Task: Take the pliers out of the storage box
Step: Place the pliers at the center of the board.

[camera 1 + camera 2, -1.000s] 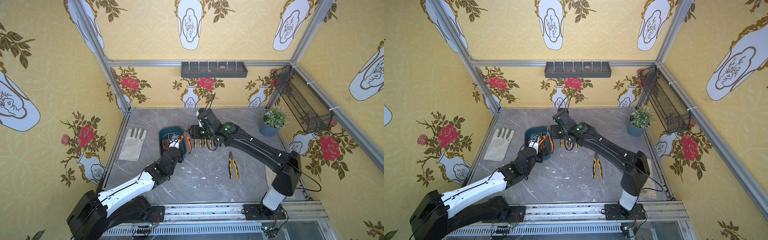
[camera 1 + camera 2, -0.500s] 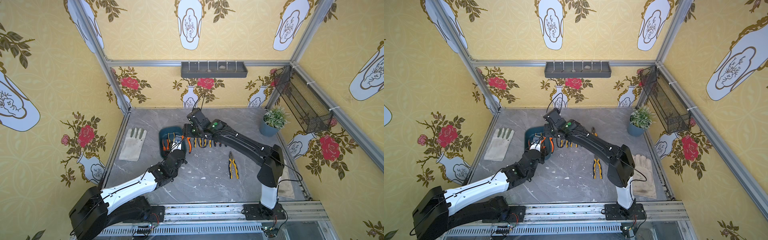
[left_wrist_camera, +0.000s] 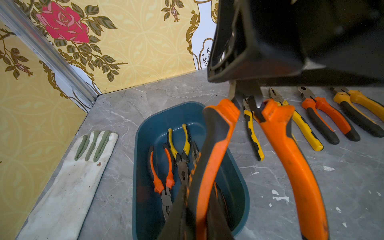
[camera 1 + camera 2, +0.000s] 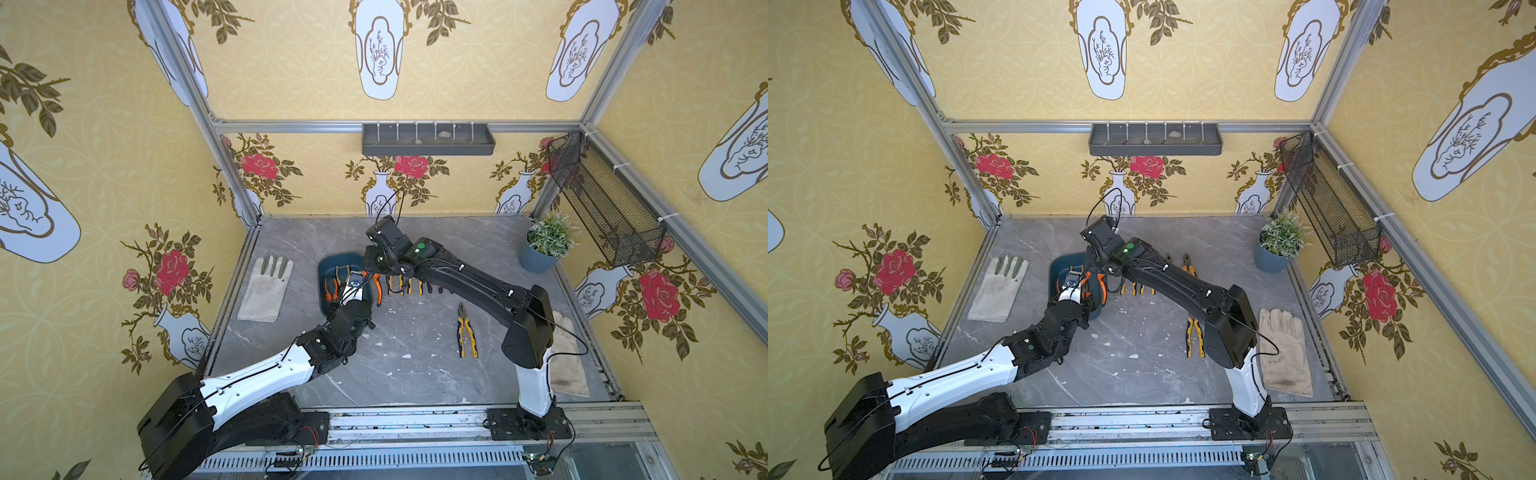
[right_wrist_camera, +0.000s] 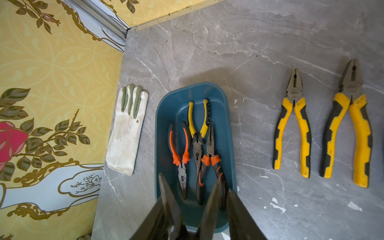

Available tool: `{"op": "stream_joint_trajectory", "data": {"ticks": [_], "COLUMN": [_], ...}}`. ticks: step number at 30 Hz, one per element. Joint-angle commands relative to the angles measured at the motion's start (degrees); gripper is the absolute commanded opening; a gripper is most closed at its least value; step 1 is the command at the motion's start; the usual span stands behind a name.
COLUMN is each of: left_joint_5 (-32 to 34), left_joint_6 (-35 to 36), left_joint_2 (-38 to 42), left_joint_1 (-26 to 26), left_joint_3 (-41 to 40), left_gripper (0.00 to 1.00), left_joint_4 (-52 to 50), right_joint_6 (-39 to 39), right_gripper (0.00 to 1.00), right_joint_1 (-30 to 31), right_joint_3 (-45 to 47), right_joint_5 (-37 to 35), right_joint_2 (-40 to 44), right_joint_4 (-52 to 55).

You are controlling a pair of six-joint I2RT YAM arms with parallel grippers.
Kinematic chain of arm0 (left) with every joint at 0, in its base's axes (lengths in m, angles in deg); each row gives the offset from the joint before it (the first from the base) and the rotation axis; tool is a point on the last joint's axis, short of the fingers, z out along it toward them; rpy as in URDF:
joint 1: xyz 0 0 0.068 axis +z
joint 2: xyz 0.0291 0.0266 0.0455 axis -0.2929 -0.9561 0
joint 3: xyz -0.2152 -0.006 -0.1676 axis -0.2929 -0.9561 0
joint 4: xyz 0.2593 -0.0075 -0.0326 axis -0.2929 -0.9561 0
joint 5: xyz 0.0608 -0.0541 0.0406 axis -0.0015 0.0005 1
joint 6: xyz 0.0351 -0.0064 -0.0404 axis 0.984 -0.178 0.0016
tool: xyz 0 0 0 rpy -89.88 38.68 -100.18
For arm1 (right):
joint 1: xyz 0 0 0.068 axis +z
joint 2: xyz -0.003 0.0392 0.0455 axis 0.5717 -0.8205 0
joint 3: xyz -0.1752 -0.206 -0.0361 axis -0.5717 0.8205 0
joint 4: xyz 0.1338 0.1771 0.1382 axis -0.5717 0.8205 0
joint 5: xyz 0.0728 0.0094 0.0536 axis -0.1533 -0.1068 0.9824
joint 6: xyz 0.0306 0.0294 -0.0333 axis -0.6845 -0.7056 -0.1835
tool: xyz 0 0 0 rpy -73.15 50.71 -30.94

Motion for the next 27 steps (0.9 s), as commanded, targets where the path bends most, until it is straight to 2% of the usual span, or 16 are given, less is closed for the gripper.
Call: {"op": "stream_joint_trajectory", "data": {"ticks": [1,6,11,16,17,18,19,23,27], "left_joint_5": [0.9,1.1,1.0,-0.5,-1.1,-1.8,-2.3,-5.2,-11.9], "left_joint_6": [0.2,0.3,0.0,-0.9,-1.4,-2.0,-2.7,-6.7,-9.8], "left_joint_2": [0.3,0.5,0.7,1.1,1.3,1.8,2.4,7.3,12.7], "left_joint_1": [0.0,-0.1,0.0,0.0,0.0,-0.1,-0.1,-0.1,-0.1], "left_joint_3": [0.1,0.0,0.1,1.0,1.2,1.3,1.4,1.6,1.4], "left_gripper": [0.0,0.0,0.0,0.0,0.17,0.4,0.51,0.78,0.8], "left_joint_4": [3.0,2.9,2.5,0.2,-0.6,-1.4,-2.3,-7.3,-11.5], "right_joint_6": [-2.4,-3.1,-3.2,-2.3,-1.8,-1.0,-0.2,2.9,6.2], "right_gripper": [0.42,0.24,0.02,0.0,0.0,0.0,0.0,0.0,0.0], "right_joint_1": [0.4,0.7,0.9,0.9,0.9,1.0,0.9,0.9,0.2], "right_joint_3": [1.4,2.0,1.8,1.7,1.7,1.7,1.6,1.3,1.6], "right_joint_5": [1.2,1.1,0.6,-1.1,-1.4,-1.8,-2.4,-7.3,-13.1], "right_joint_2": [0.9,1.1,1.1,1.2,1.3,1.5,1.6,2.8,4.5], "right_joint_4": [-2.1,-2.3,-2.2,-1.5,-1.5,-1.4,-1.1,1.7,6.3]}}
